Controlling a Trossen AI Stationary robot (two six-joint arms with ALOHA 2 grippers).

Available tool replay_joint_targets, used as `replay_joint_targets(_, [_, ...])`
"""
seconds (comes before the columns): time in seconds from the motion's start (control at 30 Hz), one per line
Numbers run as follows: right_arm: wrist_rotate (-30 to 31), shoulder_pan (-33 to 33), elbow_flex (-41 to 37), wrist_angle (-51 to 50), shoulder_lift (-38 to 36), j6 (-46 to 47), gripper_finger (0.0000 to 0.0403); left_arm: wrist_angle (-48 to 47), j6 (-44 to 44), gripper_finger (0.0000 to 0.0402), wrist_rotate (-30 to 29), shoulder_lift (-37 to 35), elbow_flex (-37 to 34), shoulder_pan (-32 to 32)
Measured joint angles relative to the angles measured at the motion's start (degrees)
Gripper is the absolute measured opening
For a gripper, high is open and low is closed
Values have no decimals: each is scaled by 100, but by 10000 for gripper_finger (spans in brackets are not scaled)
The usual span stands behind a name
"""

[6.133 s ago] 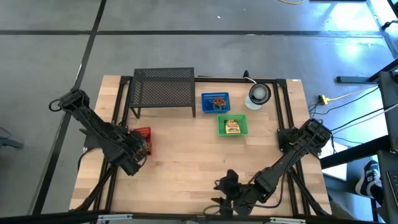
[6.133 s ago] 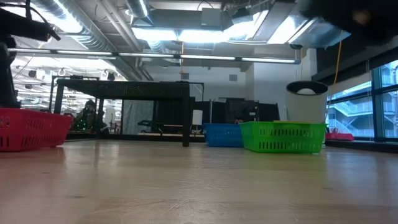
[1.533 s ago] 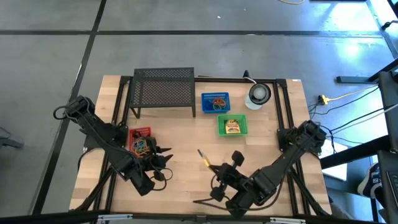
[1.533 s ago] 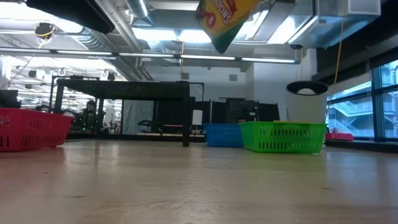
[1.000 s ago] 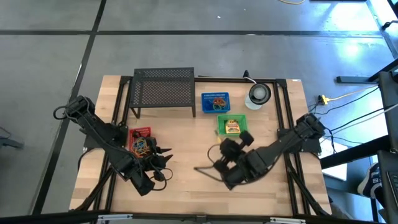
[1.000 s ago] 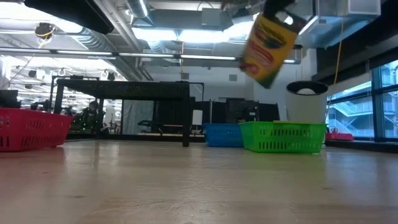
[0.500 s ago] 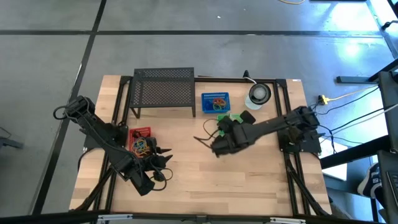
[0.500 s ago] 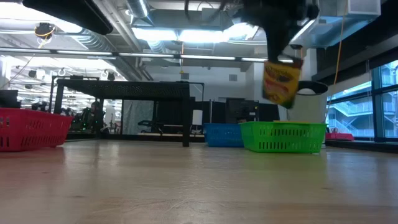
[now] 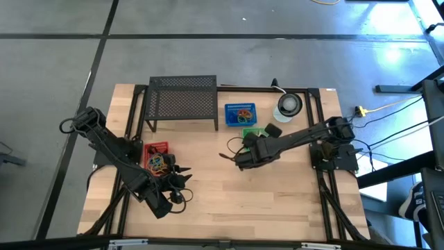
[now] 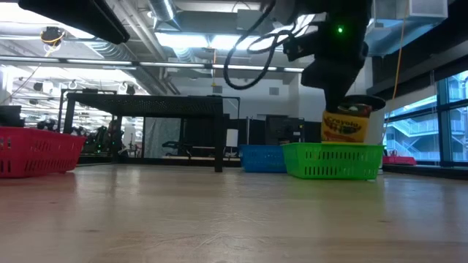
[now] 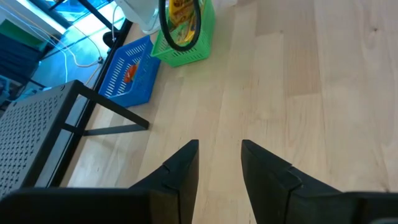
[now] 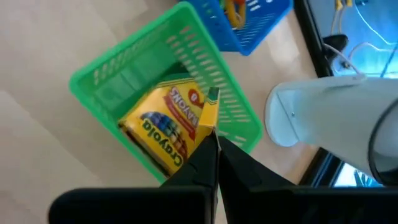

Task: Pick & Place Office Desk Supplies
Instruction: Put the crayon box into the green basket

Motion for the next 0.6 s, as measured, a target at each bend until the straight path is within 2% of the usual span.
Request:
replay_joint_targets(0.23, [-143, 29, -29, 438, -2, -593, 10, 0, 0, 109, -1, 0, 0, 0])
replay_joint_targets(0.43, [-166, 7, -29, 544, -2, -401, 11, -1, 2, 111, -2, 0, 0, 0])
replay_joint_targets(0.6, [-461, -48, -29, 595, -2, -396, 11, -2, 2, 107, -2, -2, 0, 0])
